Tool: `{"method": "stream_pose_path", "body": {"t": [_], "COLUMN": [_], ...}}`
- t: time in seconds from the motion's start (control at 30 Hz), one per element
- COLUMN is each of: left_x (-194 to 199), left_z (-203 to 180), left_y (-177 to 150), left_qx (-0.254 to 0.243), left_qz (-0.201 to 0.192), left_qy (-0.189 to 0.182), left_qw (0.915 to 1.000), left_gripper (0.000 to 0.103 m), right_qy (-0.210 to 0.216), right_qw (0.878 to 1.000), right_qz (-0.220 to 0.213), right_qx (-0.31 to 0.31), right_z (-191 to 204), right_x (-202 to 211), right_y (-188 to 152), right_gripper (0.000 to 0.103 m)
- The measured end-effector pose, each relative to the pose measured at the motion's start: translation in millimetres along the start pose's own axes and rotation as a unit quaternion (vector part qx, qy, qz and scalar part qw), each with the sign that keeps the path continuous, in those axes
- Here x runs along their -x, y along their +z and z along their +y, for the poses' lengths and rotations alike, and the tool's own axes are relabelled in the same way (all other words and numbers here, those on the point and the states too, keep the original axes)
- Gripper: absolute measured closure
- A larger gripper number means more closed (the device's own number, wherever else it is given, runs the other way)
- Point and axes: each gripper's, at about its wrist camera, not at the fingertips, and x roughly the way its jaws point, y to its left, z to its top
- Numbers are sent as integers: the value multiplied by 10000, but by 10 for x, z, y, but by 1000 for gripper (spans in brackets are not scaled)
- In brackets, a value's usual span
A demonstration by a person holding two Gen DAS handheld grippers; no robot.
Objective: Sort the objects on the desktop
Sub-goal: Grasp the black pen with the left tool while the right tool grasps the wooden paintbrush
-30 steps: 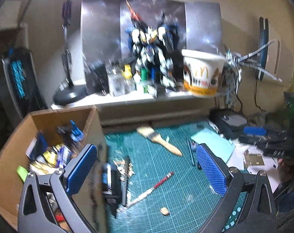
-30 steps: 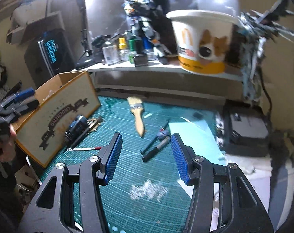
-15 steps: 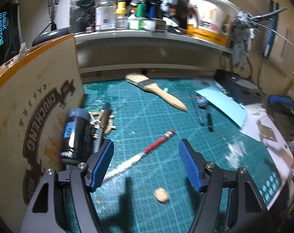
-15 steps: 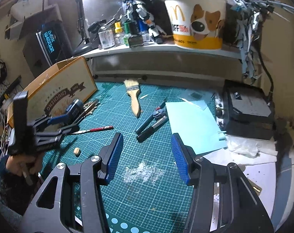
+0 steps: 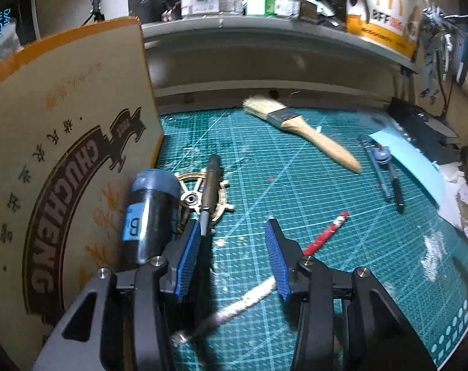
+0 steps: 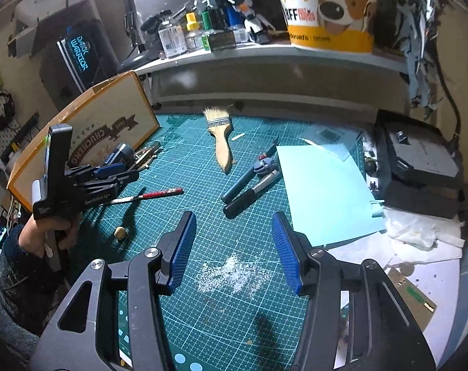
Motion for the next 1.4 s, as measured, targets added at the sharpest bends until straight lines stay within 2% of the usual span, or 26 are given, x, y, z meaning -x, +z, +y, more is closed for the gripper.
{"method": "stream_pose_path", "body": {"t": [0.17,0.37,0.47,0.57,0.63,0.8,1.03,1.13,1.23,1.27,1.3,1.33,1.4], "left_x": [-65,-116,-127,-94,-76,-82,-183,-236,-266,-262,-257,-252,-231], "left_z": [-16,14,0,-15,-45,-34,-42,-64,-83,-81,-75,-50,33], "left_y": [74,135,141,116,97,61,167,221,225,214,202,189,168], "left_qx": [-108,7,50,98,70,68,308,386,378,375,377,406,530], "left_qz": [59,129,142,196,245,241,371,348,305,263,227,210,178], "left_qy": [102,-40,-175,-584,-715,-210,-88,-88,1,19,40,57,-15], "left_qw": [9999,9999,9997,9981,9971,9995,9988,9986,9988,9989,9990,9989,9984], "left_gripper": [60,60,60,60,60,60,59,59,60,61,67,71,89], "right_qy": [95,183,210,230,217,196,236,260,44,-51,-147,-241,-365], "right_qw": [9999,9997,9996,9995,9995,9996,9992,9987,9974,9970,9964,9956,9935], "right_qz": [69,138,152,164,169,159,118,45,68,137,207,278,443], "right_qx": [50,101,127,144,132,124,285,432,718,764,811,858,983], "right_z": [43,99,125,143,141,130,227,285,333,336,339,343,367], "right_x": [-88,-181,-206,-231,-246,-282,-402,-522,-826,-953,-1081,-1210,-1485], "right_y": [35,77,98,117,130,169,311,492,745,803,860,917,1025], "right_gripper": [54,54,54,54,54,54,60,62,62,62,62,67,71]}}
